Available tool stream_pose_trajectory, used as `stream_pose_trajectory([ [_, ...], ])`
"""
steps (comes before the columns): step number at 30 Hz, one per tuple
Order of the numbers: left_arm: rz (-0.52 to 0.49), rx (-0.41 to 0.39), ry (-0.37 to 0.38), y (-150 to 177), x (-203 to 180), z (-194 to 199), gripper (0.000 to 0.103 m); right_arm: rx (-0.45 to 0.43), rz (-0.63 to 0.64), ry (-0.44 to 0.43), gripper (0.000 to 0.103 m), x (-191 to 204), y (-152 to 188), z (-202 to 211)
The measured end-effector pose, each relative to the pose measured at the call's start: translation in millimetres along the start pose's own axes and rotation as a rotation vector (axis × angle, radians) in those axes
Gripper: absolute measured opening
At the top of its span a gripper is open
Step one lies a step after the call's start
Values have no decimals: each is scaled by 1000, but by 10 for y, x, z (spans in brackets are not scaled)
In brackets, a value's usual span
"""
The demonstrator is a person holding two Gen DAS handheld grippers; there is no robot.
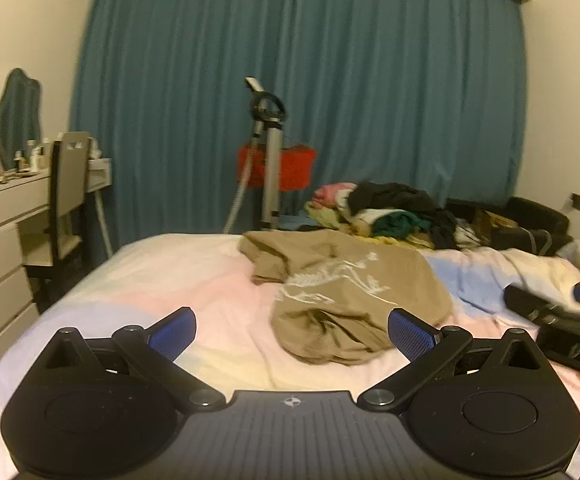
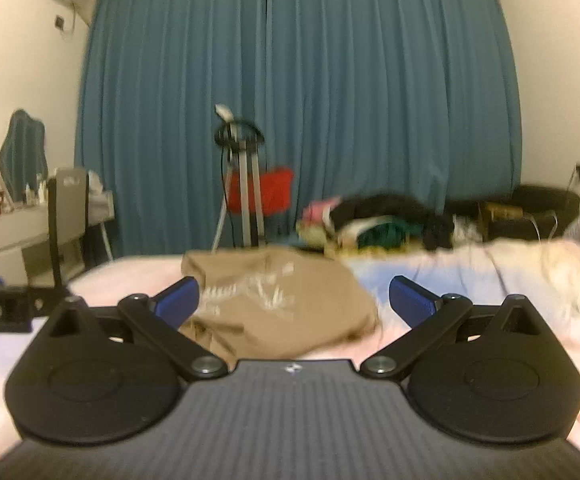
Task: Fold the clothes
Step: 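Move both grippers toward the crumpled beige T-shirt on the bed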
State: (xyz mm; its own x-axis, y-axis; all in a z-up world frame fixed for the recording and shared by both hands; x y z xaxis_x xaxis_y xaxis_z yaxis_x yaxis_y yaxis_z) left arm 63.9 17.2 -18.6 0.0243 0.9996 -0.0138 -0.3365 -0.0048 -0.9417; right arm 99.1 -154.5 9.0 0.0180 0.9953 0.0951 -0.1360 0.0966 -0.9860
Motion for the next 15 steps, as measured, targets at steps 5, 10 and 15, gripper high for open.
stream_pose_trajectory([
  [5, 68, 8, -11, -29, 356, -93, 103, 98, -14, -36, 103, 175, 208, -567],
  [10, 160, 29, 31, -35, 594, -355, 103, 273, 83, 9, 96, 364, 721, -1144],
  [15, 236, 59, 65, 64, 745, -639, 103, 327, 128, 19, 70, 465, 1037, -1686],
])
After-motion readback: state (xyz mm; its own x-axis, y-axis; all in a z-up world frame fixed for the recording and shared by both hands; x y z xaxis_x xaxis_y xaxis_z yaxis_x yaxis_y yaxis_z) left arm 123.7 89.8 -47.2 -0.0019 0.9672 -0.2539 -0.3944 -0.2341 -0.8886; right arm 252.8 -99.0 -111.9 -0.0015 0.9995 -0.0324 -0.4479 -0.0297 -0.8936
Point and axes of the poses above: each gripper's, at about its wrist camera, not at the fingertips, and z roughly against the way its jaws point, x to its left, y to its underside, the point moved 6 cm from there along -z, roughly the way its jaws point, and after that the axes turned 3 degrees about -z, right-handed, at the moved point
